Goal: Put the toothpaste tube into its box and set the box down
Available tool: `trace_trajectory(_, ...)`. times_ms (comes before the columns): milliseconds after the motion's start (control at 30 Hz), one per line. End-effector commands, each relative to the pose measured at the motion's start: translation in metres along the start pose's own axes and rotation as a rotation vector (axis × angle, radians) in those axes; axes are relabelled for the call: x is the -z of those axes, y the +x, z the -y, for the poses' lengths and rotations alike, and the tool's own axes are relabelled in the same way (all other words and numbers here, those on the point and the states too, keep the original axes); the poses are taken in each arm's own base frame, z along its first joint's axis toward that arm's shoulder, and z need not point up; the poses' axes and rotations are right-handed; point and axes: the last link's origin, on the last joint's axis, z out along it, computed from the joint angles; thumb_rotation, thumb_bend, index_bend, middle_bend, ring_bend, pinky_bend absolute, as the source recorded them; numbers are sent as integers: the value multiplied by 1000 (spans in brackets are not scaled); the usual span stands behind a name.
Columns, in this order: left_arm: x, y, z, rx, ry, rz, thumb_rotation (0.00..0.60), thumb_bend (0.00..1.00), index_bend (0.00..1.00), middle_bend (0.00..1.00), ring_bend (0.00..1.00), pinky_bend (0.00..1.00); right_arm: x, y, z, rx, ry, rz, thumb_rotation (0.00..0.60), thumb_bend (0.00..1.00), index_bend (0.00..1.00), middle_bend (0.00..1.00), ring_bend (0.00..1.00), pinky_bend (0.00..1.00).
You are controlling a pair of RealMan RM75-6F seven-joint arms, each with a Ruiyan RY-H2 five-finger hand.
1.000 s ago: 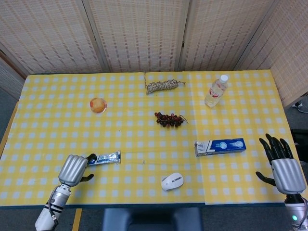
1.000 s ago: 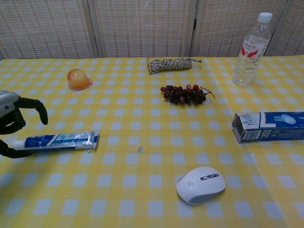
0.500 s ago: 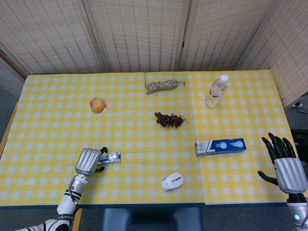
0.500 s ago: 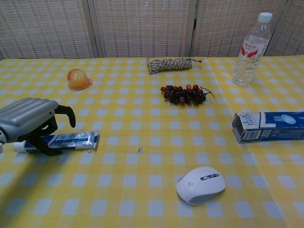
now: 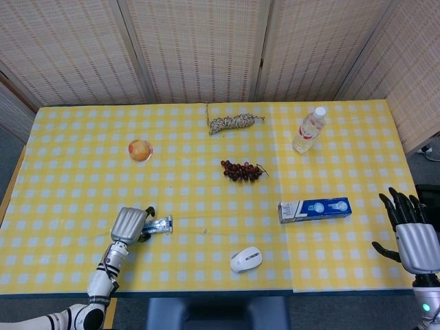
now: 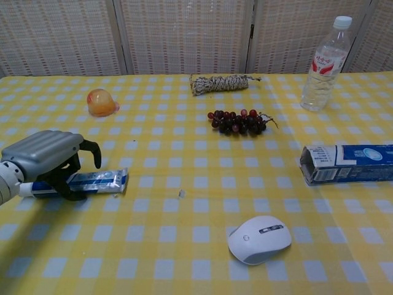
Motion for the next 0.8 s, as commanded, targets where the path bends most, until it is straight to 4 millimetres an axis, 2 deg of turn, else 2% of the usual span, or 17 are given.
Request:
trace_trajectory(33,-3,-2,-1,8,-3,3,600,188,454,1000,1000,1000,0,0,0,2,-3,-2,600,145,0,0,0,0)
trace_trajectory(133,-7,-3,-1,23,-4,-13,600,200,515,1000,1000,1000,0,-1,0,5,-5,0,600,145,0,0,0,0)
trace_trajectory(200,-9,-4,-1,31,-5,-18,600,256,576,1000,1000,1000,0,-1,0,6,-6,0,600,145,0,0,0,0)
trace_trajectory(367,-12,-5,-1,42,-7,-31,600,615,744,1000,1000,1000,-1,0,-1,6,-10,-1,600,145,0,0,0,0)
trace_trajectory(467,-13,-4,0,50,-8,-29,600,719,777,1000,1000,1000,0,0,-2,6,-9,-2,600,145,0,0,0,0)
trace_trajectory(600,-10,10,-3,121,-28,-104,600,800,812,1000,1000,1000,1,-1,-1,7,-3,3,600,145,0,0,0,0)
trace_trajectory(800,2,43,-7,355,-76,-243,600,806,819,1000,1000,1000,0,-5,2,2,36,23,600,145,0,0,0,0)
